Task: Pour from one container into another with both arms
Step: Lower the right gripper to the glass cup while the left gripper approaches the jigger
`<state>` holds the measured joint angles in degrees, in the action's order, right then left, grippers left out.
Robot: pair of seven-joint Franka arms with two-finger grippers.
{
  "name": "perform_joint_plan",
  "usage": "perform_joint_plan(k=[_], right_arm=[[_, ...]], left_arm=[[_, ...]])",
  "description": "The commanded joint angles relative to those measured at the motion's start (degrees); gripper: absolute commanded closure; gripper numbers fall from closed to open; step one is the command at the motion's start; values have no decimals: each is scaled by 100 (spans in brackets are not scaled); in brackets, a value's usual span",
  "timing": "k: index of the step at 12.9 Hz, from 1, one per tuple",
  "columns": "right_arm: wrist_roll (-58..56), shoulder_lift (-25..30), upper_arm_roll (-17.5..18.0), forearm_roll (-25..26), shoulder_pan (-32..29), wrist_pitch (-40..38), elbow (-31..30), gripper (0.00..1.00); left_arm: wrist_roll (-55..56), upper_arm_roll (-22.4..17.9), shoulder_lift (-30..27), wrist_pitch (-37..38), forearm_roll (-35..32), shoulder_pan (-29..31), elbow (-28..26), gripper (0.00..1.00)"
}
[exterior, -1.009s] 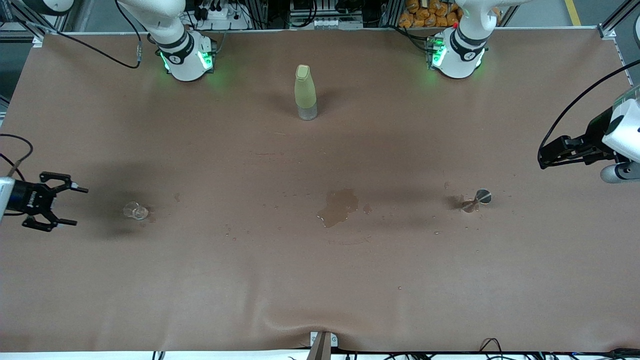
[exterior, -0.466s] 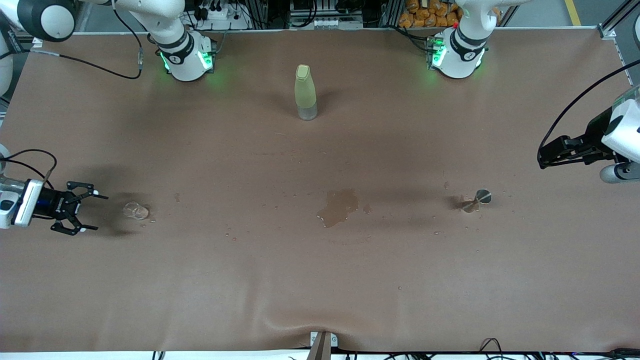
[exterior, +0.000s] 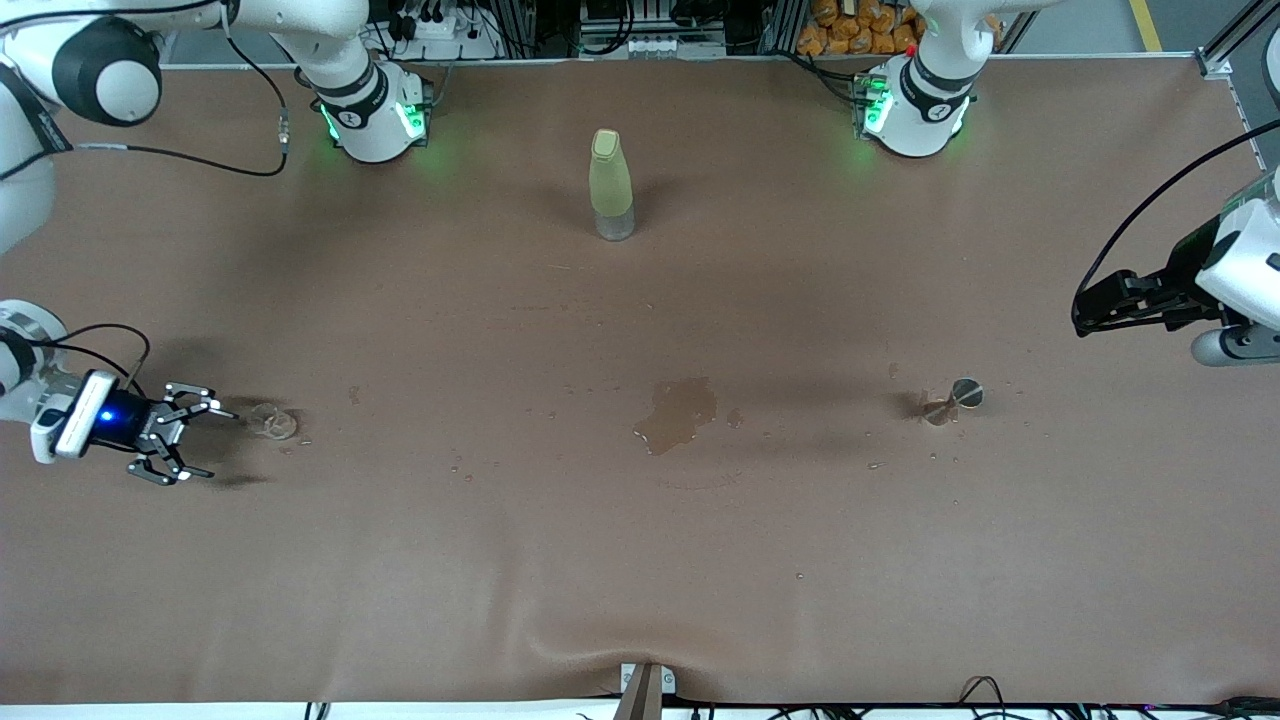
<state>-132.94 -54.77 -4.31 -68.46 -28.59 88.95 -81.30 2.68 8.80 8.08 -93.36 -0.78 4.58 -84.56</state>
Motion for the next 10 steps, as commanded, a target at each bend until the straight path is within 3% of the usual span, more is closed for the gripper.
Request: perform_joint_plan(k=[1,7,10], right_arm=[[-475,-429,123,-133,-226,-325,343,0],[-566,-447,115,-54,-393,-1010,352,0],[-784,-499,106,411,-420,-1073,326,0]], left_arm=[[-1500,-80,62,46,646,374,19,0],[-4999,-80,975,2,1413,1062,-8,0],[-7062,-80,1363,55,1941,1379,-43,0]])
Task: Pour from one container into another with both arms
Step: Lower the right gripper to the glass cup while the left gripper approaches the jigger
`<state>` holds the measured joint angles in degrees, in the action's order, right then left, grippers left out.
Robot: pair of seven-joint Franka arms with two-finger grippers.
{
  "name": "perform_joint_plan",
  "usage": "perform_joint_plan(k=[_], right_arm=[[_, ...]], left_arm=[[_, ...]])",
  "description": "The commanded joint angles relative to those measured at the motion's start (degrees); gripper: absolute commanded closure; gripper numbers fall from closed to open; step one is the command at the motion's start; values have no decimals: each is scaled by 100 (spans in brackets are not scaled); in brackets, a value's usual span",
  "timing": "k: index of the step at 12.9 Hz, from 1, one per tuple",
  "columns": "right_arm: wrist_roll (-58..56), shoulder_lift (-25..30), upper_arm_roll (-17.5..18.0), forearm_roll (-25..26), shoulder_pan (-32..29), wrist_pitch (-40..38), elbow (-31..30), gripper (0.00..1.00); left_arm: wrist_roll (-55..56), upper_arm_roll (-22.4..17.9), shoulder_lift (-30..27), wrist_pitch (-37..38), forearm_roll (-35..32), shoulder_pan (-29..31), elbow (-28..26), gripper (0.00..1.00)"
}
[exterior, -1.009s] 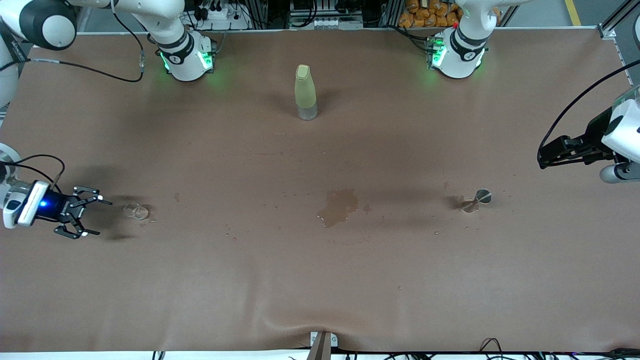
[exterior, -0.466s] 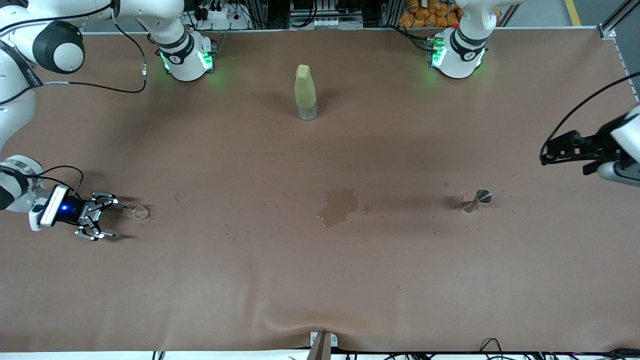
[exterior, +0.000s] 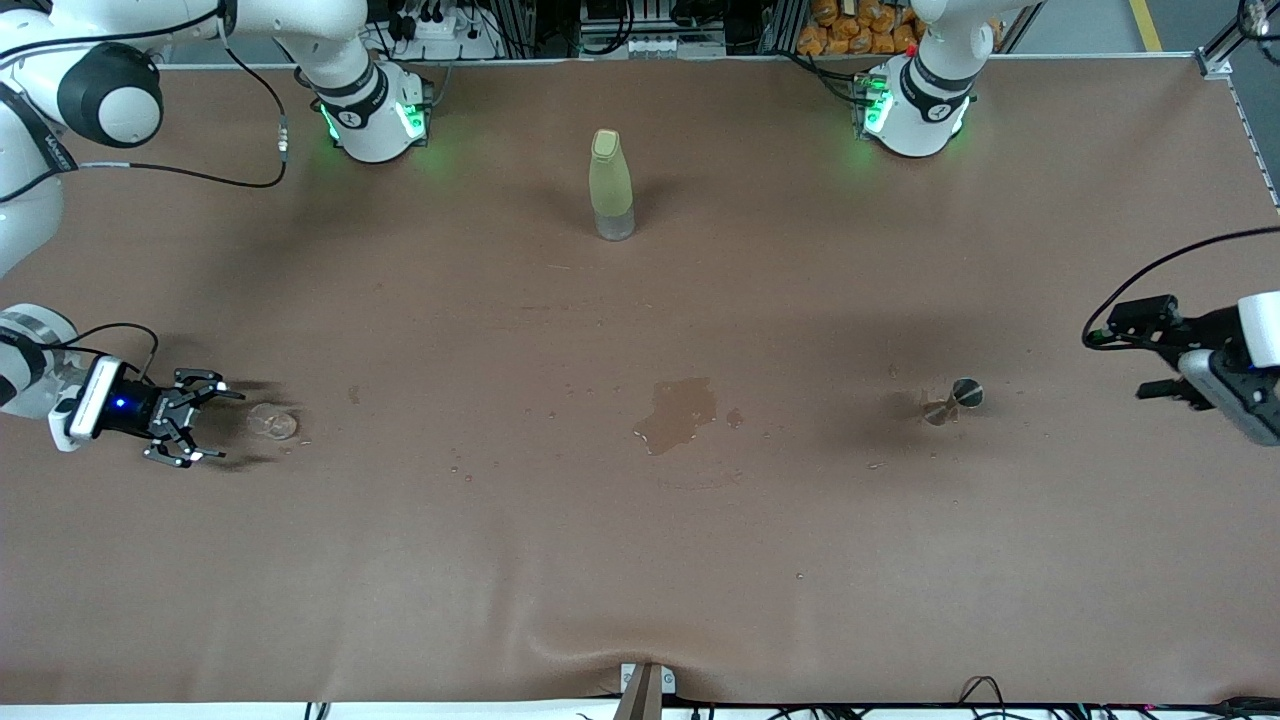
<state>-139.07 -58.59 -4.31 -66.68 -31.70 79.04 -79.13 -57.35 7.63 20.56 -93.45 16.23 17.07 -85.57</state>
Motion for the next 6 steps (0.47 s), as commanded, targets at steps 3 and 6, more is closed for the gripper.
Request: perform_joint_plan(k=[3,6], right_arm=[[-445,-336,115,226,-91,6,196,0],[-639,-539,123,208,-91,93,249,0]], left_arm=[[-3224,45,448,90,608,287,32,0],[-4686,45,739,186,1354,525,-301,0]])
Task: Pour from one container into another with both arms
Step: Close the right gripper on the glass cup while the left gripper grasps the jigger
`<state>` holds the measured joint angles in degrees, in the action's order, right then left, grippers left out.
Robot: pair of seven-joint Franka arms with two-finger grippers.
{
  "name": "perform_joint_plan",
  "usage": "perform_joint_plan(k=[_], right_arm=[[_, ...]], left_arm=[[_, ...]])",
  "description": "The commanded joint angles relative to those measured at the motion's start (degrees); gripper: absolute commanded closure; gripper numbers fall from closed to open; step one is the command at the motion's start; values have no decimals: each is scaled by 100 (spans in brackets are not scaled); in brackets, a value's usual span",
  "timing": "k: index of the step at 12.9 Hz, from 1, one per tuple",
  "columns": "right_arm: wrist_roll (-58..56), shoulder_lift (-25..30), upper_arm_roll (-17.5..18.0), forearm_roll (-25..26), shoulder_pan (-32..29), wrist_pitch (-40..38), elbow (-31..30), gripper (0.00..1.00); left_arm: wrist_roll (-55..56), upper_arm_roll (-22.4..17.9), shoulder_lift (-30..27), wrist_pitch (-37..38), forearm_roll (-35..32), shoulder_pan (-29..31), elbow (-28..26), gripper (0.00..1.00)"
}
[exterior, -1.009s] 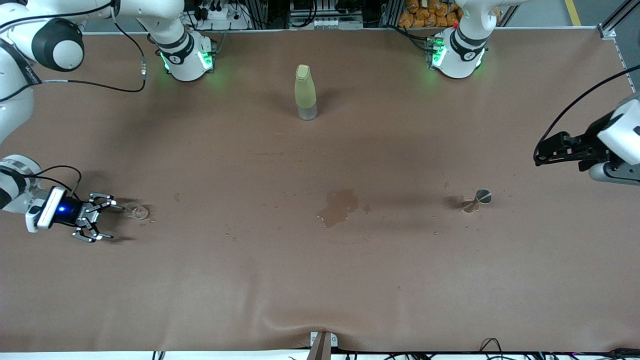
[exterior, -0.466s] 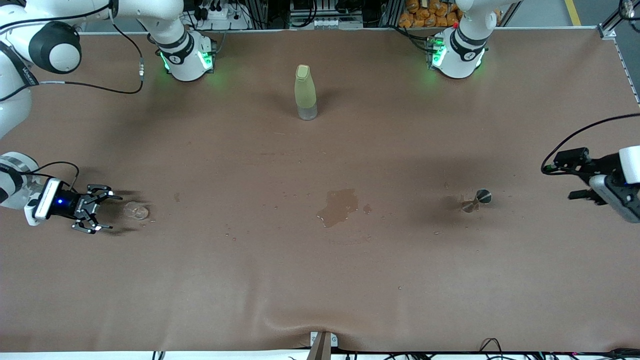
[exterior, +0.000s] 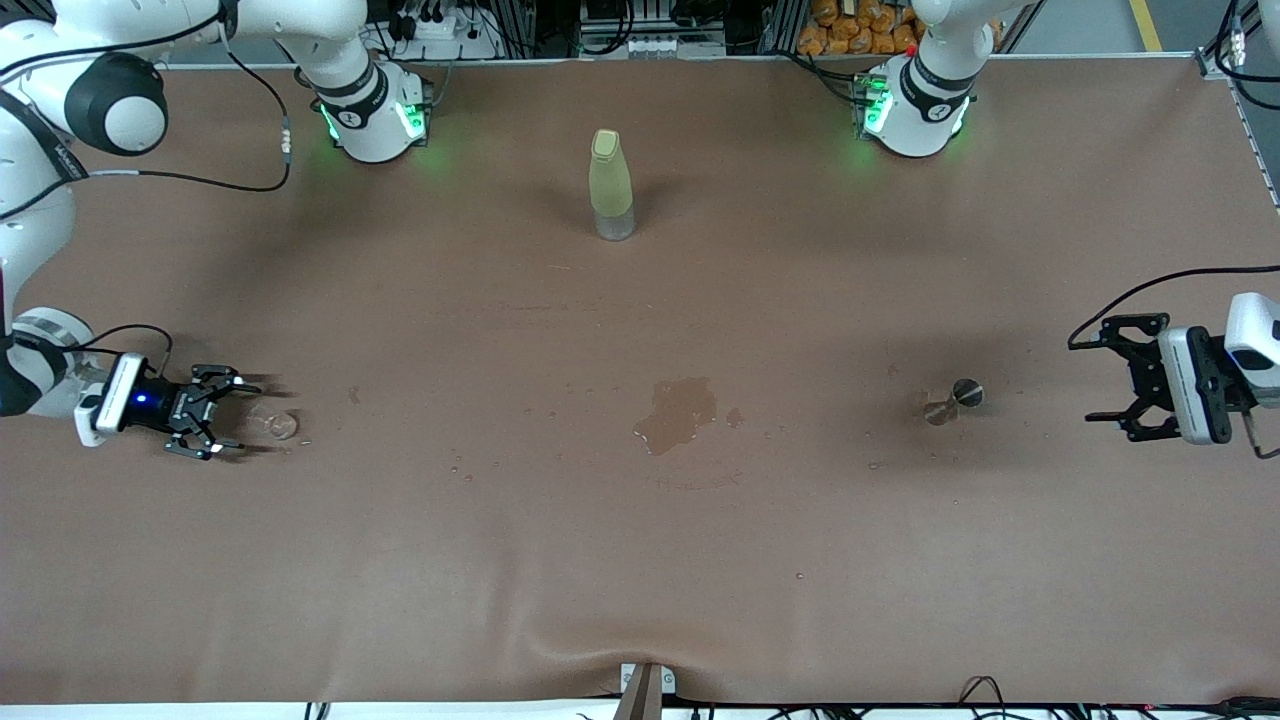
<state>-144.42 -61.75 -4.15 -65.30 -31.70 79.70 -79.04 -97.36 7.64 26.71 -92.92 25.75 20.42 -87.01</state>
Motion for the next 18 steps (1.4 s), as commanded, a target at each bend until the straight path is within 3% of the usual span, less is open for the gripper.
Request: perform_joint_plan(k=[1,4,6,12,14,18], right_arm=[[-104,-258,107,61,-90,63,258,0],[-130,-354,124,35,15,63,258,0],[-122,-381,142,-61,24,63,249,13],[-104,-381,151,-62,121,54,249,14],[-87,-381,151,-88,68,45,240,27],[-87,-381,151,-114,7,28,232,73]], left_arm=[[-853,44,263,177,561,243,-176,0],[-1722,53,659,274,869,331,-193,0],[-2048,53,896,300,992,418,-281,0],[-3060,53,1635,283,1467,621,-387,0],[-3567,53,1890,283,1826,621,-430,0],[-4008,53,2154,265,2143,603,-422,0]])
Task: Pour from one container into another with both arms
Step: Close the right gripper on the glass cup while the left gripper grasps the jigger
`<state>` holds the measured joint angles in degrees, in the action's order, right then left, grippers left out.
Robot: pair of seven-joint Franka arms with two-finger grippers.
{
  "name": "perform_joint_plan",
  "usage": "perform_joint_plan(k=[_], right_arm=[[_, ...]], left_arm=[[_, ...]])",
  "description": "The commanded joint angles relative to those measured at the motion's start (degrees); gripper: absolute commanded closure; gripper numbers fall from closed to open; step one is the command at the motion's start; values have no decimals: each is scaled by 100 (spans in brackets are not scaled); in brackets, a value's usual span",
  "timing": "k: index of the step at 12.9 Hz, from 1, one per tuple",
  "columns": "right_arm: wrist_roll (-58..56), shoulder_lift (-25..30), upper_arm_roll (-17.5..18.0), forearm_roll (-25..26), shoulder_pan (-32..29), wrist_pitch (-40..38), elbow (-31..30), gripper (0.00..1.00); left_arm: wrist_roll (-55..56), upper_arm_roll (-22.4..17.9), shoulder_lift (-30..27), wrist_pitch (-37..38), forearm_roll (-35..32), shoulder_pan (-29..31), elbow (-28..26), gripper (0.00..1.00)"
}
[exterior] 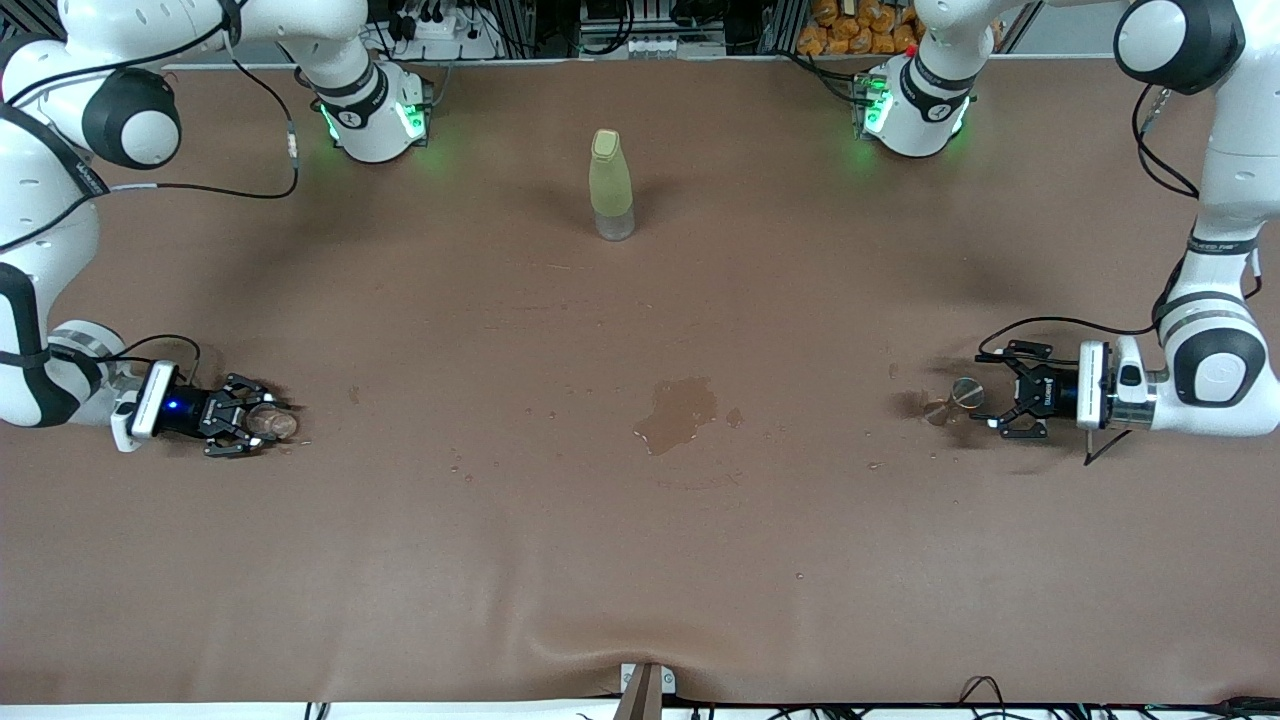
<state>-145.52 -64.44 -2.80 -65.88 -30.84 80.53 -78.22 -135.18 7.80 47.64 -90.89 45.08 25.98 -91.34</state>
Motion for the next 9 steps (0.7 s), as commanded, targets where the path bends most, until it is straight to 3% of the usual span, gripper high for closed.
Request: perform_joint_plan(k=[1,2,3,4,7,9], right_arm=[[32,-104,17,-83,-80,-55,149,76],[-11,-104,17,-127,-63,-55,158,82],[40,-86,17,-214,-97,-81,132,95],[76,-51,17,-319,-115,-90,140,100],[111,343,25,-364,7,-107,166,100],[714,580,130,-364,113,-107,158,100]], left_arm=[[-263,29,114,54,229,47,28,0],[-298,37,166,36,256,47,37,0],[-446,37,219,28,404,47,46,0],[-630,29,281,27,675,47,37,0],[-676,28,316,10,818,47,46,0],[-746,28,439,1,967,47,55,0]])
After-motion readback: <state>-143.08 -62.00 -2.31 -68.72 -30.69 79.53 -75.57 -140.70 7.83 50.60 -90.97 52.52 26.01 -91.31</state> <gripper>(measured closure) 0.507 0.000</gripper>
